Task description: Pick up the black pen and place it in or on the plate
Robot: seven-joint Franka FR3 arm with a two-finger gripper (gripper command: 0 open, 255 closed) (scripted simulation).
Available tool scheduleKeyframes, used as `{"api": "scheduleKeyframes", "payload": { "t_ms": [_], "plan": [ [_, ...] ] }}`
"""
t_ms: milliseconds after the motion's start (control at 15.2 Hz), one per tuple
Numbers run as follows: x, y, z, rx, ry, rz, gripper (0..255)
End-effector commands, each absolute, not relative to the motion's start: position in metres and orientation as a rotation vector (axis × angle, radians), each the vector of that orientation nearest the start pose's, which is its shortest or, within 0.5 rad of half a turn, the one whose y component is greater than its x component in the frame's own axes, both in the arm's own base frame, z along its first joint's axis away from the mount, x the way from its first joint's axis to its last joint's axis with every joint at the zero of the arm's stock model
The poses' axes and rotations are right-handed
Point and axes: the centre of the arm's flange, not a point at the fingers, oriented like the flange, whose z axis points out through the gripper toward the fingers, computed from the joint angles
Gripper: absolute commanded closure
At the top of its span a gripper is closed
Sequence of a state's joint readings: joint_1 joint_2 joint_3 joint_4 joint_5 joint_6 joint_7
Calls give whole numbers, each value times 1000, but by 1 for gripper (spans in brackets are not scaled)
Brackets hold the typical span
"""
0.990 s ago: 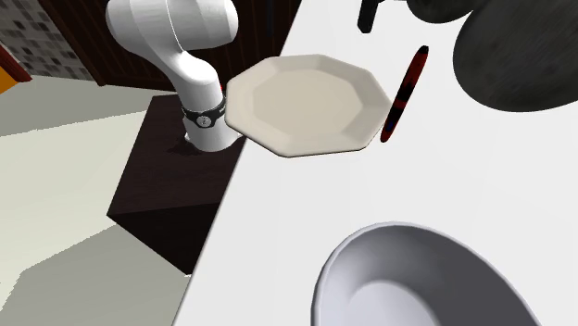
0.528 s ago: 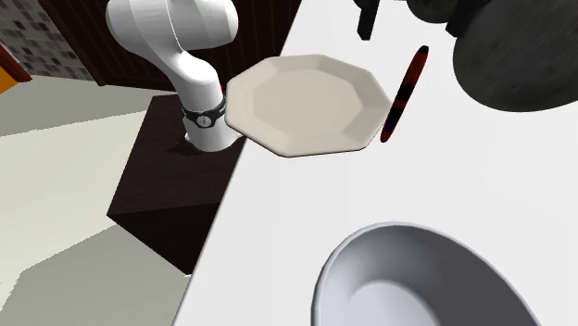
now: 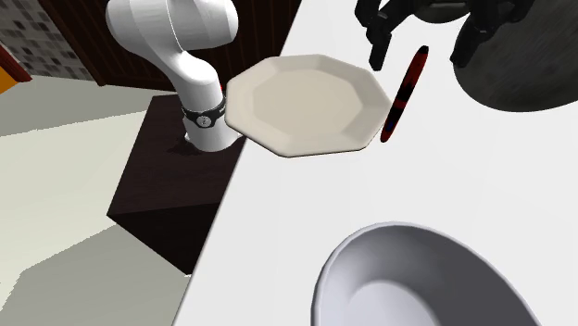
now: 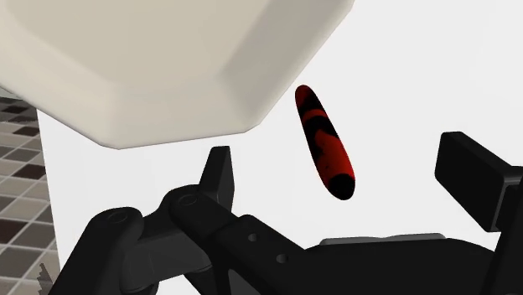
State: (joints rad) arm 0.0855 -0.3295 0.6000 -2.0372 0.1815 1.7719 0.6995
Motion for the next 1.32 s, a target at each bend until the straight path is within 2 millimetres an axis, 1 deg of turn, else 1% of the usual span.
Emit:
{"api": "scheduleKeyframes", "payload": {
  "t_ms": [0,462,528,1122,1254],
  "plan": [
    [341,337,546,-3135,116,-22,0],
    [341,337,547,-3135,116,-22,0],
    [341,337,547,-3135,116,-22,255],
    [341,337,546,-3135,116,-22,255],
    [341,337,557,-3135,116,-22,255]
  ]
}}
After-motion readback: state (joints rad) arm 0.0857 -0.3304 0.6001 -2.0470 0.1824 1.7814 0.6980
